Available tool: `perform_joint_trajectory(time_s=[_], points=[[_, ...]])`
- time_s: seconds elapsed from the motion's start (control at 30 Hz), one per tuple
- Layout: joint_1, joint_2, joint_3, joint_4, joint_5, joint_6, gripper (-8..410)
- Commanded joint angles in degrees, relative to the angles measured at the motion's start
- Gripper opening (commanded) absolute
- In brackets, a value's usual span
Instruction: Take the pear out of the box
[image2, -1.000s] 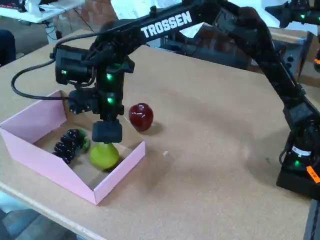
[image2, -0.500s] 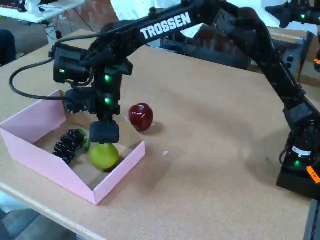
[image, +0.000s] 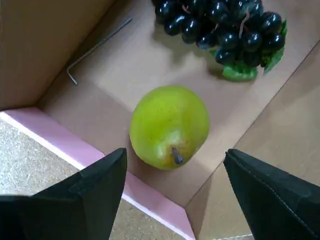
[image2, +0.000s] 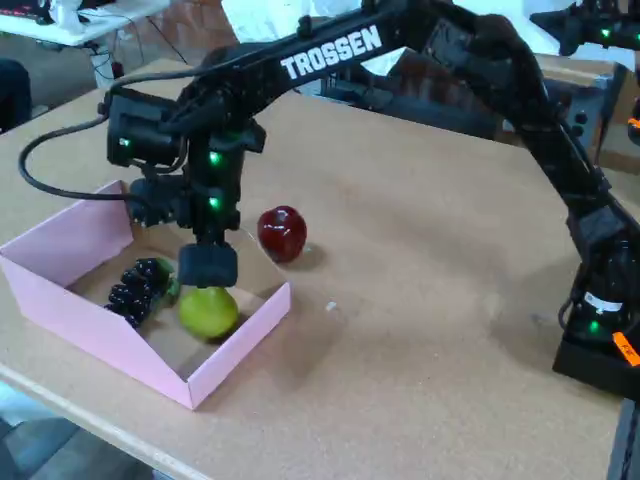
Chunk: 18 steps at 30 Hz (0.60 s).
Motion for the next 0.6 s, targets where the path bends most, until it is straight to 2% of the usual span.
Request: perform_joint_trajectory(time_s=[0.0, 0.57], points=[[-0.07, 0.0, -2.25, 2.14, 0.28, 0.39, 270], [-0.35, 0.0, -6.91, 8.76, -0.76, 0.13, 270]])
